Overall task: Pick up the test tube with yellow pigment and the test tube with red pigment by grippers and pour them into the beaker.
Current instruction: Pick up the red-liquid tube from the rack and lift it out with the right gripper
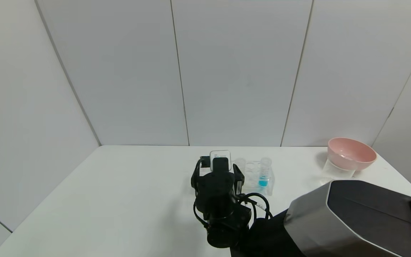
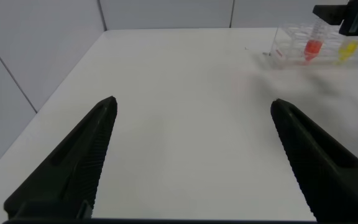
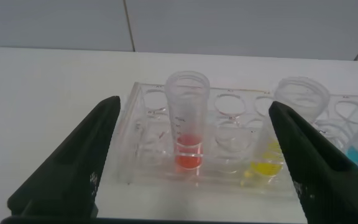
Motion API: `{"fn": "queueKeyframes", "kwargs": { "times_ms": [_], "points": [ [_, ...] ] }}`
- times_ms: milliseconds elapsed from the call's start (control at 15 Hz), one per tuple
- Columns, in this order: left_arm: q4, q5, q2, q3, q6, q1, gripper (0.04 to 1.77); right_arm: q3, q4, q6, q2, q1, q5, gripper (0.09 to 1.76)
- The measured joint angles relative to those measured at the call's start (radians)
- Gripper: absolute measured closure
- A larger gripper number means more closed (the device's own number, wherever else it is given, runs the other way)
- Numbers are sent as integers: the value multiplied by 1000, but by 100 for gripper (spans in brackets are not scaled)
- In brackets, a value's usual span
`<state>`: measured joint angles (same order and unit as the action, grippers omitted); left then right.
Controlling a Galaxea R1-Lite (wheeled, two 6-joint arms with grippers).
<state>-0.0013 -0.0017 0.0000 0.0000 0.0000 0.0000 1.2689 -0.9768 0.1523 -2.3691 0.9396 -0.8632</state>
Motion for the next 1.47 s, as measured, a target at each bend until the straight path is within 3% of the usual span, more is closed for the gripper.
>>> {"fn": "queueKeyframes", "kwargs": {
  "times_ms": [667,867,1133,1200,1467],
  "points": [
    [0,0,0,0,0,0,5,116,142,96,-70,-52,40,16],
    [0,0,0,0,0,0,5,121,143,96,-76,-53,55,68],
    [0,0,0,0,0,0,5,122,142,94,-76,-52,57,113],
    [0,0,0,0,0,0,5,122,142,94,-76,-52,58,136],
    [0,0,0,0,0,0,5,123,142,91,-76,-52,56,136]
  ]
}}
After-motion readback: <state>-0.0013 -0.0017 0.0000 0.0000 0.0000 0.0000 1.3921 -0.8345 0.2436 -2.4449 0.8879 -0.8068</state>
